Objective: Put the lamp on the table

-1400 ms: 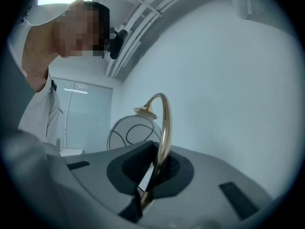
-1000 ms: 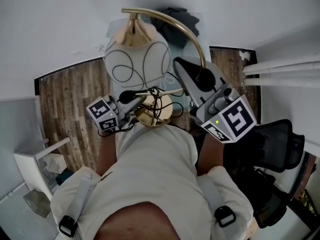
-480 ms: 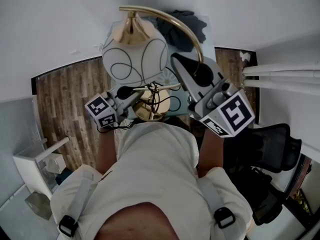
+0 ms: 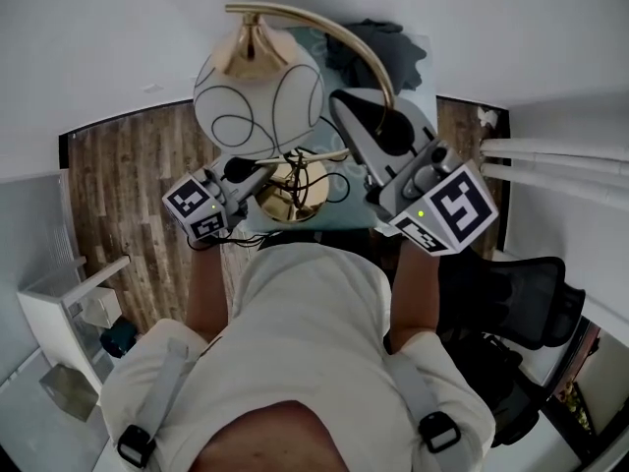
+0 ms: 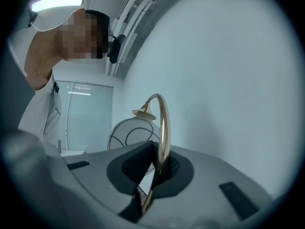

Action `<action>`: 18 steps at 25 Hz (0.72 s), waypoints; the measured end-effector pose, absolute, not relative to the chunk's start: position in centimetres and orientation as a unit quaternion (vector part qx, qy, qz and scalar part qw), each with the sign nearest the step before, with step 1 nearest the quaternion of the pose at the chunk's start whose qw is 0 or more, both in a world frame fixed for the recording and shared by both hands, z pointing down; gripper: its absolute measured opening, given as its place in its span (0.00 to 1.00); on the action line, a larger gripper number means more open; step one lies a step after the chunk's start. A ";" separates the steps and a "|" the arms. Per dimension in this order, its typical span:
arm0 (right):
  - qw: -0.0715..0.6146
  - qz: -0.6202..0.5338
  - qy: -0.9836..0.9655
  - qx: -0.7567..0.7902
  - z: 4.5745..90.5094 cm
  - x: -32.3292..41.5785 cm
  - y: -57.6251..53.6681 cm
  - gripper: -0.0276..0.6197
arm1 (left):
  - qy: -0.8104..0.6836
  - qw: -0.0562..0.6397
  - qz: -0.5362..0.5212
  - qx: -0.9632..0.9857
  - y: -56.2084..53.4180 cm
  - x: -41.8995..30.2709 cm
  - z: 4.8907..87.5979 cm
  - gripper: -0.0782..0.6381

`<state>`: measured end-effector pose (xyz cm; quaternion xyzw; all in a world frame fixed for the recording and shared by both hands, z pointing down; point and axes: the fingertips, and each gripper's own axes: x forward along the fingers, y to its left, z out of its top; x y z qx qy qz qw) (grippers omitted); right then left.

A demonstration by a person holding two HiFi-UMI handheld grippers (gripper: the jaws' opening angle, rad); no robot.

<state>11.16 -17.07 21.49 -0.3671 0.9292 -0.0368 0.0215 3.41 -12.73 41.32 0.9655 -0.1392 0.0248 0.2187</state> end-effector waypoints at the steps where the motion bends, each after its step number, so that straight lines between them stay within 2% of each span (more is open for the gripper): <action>1: 0.022 -0.037 0.931 -0.363 21.7 10.5 -17.6 0.05 | -0.143 0.219 0.024 0.965 -13.2 2.8 41.6 0.13; 6: 0.029 -0.041 0.936 -0.348 22.2 8.3 -19.3 0.05 | -0.165 0.217 0.021 0.962 -14.5 0.8 42.6 0.13; 18: 0.037 -0.072 0.943 -0.324 26.1 8.4 -22.6 0.05 | -0.189 0.230 0.019 0.954 -17.5 1.3 47.2 0.13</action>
